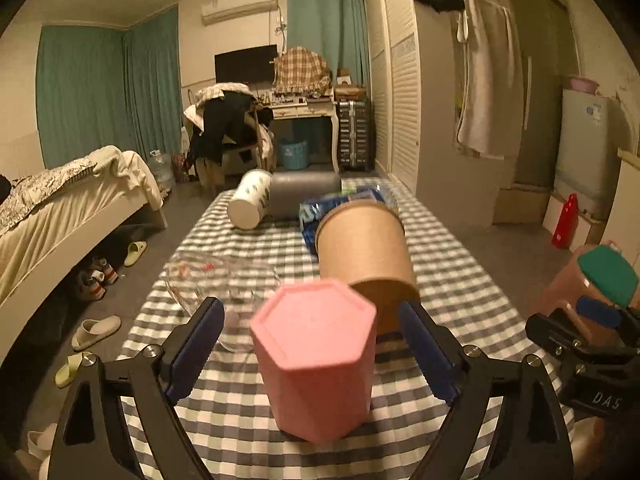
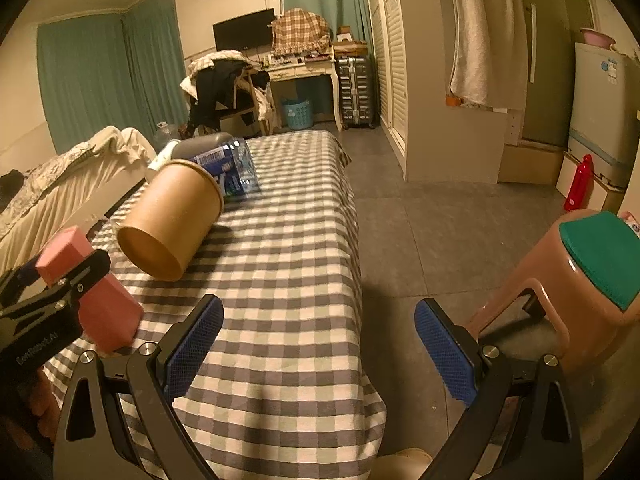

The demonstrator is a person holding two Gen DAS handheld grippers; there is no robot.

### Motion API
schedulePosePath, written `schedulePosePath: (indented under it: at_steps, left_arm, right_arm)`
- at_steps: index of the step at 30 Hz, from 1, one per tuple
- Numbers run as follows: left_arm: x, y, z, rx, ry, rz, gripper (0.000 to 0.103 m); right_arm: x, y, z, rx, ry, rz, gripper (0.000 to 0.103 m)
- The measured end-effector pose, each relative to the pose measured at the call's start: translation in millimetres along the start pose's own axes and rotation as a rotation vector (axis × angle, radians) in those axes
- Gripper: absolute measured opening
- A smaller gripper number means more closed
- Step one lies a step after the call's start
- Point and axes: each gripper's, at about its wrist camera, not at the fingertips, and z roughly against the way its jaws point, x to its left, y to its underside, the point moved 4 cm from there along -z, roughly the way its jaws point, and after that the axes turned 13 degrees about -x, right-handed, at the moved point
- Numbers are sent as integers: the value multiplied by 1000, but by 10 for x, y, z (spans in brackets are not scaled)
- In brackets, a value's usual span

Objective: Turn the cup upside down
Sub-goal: 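Lower the pink cup onto the table and open the left tool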

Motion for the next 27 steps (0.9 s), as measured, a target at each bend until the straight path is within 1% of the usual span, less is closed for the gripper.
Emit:
schedulePosePath:
  at_steps: [2,6,9,11,13,14,16,18,22,27]
  left_arm:
    - [68,-107,91,-20,8,33,92]
    - [233,-278,319,-74,18,82,96]
    - [392,-336,478,-96,-6,88,96]
    - [484,-312,558,-98,-19,87,97]
    - [558,-268,621,-93,-29,83,103]
    - [591,-243,653,-93,-33,83,103]
    - [644,-194,708,-92,-37,86,103]
    - [676,-156,745,-87,-35,93,103]
    - [750,-110,801,-76,-32,111,103]
    - [822,-52,851,-62,-30,120,103]
  right_arm:
    - [41,-80,99,-35,-7,4,97]
    - [176,-246,324,-95,-24,29,97]
    - [321,-339,514,-131,-44,58,97]
    - [401,-372,594,-140,-55,69,97]
    - [491,-385,677,-150,-57,80,97]
    - [524,-385,699,-153,-59,83,99]
    - [587,-361,744,-162,-59,86,103]
    - [647,-326,749,-157,-59,93,103]
    - [763,-252,717,-121,-56,110,103]
    - [870,-243,742,-131,-46,131,103]
